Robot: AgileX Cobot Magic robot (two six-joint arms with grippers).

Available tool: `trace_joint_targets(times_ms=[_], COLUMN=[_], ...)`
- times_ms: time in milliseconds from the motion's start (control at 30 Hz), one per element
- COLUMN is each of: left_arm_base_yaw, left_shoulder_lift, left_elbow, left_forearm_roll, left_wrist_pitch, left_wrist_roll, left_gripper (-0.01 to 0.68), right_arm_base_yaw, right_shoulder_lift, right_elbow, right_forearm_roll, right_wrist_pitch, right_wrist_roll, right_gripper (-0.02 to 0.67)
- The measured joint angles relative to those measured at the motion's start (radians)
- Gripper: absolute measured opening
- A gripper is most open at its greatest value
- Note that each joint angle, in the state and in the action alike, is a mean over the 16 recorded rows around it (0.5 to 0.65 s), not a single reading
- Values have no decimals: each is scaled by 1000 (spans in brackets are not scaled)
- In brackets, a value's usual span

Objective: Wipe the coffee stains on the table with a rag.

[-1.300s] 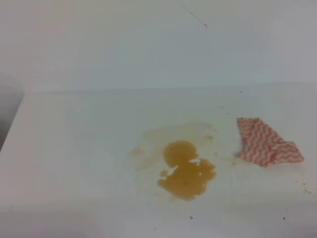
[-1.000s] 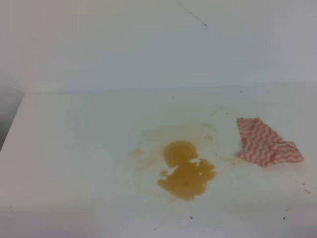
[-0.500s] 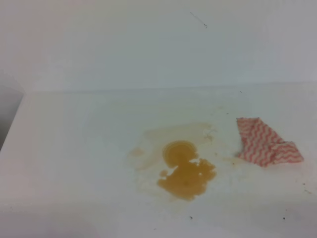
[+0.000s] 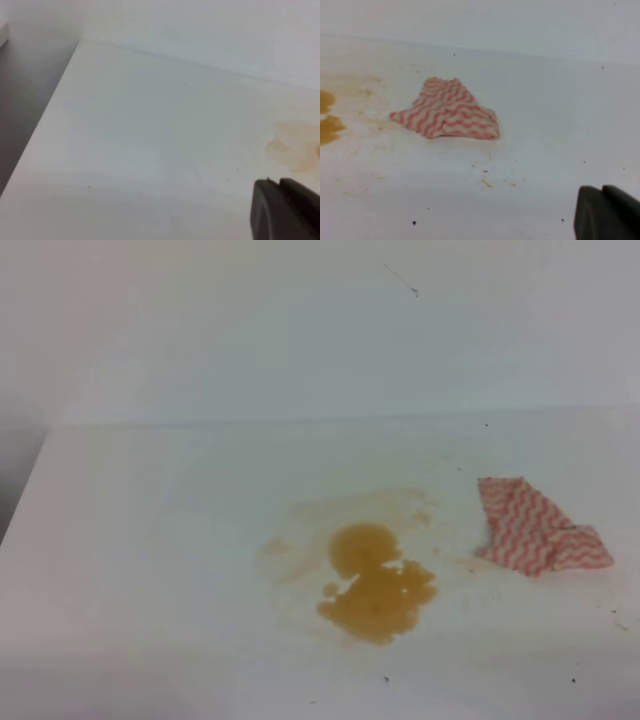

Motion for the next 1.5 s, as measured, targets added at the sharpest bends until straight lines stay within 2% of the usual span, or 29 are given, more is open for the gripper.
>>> trace_joint_targets(times_ms=[1200, 1367, 1500], left_arm_base_yaw=[0, 0, 0], left_shoulder_lift=[2, 0, 0], left_elbow=[0, 0, 0], left_forearm_roll=[0, 0, 0], left_wrist_pitch=[2, 2, 2], left_wrist_roll=[0, 0, 0], left_gripper=[0, 0, 0], right_arm_base_yaw=[0, 0, 0], right_shoulder_lift=[0, 0, 0], right_elbow=[0, 0, -1], right_forearm_roll=[74, 74, 74], right_wrist_pitch=[-177, -251, -374], right_wrist_roll=[44, 52, 67], right_gripper=[-3, -3, -3])
